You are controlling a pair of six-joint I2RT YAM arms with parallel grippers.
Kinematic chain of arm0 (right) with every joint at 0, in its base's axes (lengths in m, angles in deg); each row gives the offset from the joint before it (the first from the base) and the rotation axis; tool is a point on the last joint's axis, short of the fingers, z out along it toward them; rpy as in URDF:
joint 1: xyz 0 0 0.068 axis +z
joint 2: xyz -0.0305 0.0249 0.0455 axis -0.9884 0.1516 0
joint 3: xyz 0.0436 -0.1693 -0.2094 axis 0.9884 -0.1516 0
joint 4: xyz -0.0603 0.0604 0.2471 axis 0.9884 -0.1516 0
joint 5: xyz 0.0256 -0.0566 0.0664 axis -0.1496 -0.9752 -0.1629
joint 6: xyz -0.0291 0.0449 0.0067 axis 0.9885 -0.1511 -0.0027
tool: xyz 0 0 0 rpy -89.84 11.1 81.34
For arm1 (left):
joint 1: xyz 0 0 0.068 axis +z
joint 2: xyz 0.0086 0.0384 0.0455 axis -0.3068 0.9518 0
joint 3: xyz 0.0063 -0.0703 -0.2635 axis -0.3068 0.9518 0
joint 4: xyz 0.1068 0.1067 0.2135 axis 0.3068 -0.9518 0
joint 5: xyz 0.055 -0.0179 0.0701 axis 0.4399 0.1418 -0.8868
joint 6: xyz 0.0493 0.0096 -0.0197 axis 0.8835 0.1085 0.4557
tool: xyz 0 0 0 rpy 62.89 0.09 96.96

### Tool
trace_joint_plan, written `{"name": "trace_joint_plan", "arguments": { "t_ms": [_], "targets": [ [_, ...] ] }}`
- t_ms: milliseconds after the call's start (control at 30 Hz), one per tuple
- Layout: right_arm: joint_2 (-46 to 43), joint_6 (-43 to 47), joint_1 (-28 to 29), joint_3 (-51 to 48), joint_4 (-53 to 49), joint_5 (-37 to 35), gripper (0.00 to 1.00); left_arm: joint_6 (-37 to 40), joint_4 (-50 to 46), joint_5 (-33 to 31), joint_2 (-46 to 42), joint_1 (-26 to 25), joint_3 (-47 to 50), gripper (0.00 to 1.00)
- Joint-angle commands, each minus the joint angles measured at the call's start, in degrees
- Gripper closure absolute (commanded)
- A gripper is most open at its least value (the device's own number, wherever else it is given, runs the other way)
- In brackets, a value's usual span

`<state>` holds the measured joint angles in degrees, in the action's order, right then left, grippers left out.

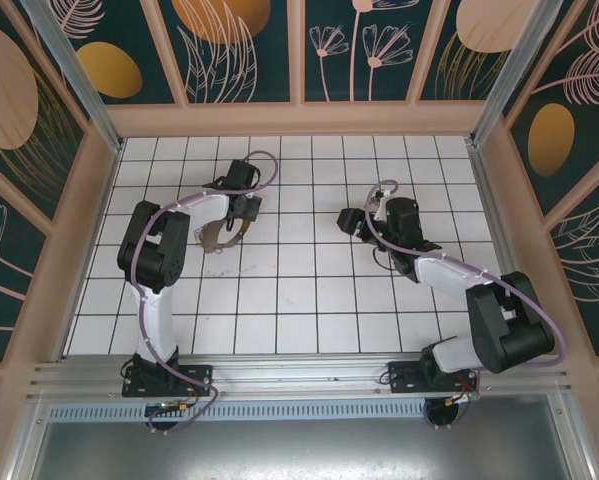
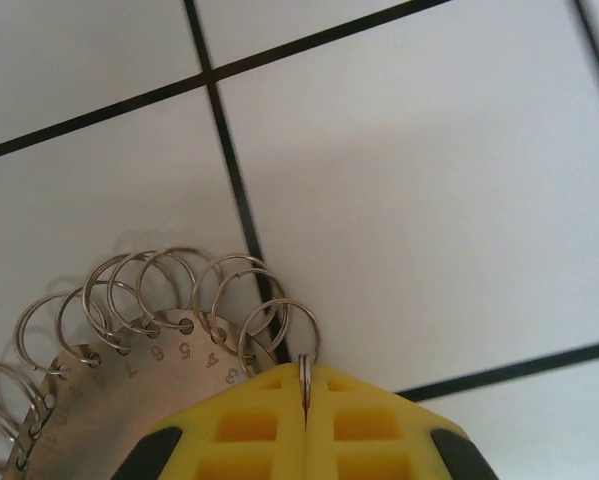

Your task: Put the keys on the keyring

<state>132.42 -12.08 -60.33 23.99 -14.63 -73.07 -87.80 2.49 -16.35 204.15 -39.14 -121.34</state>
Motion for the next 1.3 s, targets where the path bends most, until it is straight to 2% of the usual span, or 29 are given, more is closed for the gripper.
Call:
{"name": "trace_joint_plan", "arguments": {
  "t_ms": [0,233,567,833,1000,1267],
  "targets": [
    [-2.31,-0.67,0.51,4.0,-2.21,-0.09,0.22,-2.23,0.26,7.79,-6.03,0.23,-2.68,1.0],
    [-3.5,-0.15,0.42,8.31,-0.82,4.24,0.24,-6.58,0.86,18.82,-9.34,-0.64,-5.24,1.0],
    [-4.53,1.82,-2.92,12.33,2.53,12.9,0.27,-8.62,12.95,37.27,-17.09,-0.7,-3.08,1.0],
    [-4.51,0.92,-6.93,10.95,11.87,21.23,0.29,-9.04,17.79,51.63,-17.47,-0.77,-7.29,1.0],
    [-3.39,-0.91,-8.11,11.05,17.72,24.97,0.31,-12.32,23.61,59.98,-16.68,-0.78,-9.02,1.0],
    [0.85,-6.62,-8.2,13.31,26.84,30.91,0.36,-15.72,29.14,67.51,-16.66,-0.83,-10.09,1.0]
  ]
}}
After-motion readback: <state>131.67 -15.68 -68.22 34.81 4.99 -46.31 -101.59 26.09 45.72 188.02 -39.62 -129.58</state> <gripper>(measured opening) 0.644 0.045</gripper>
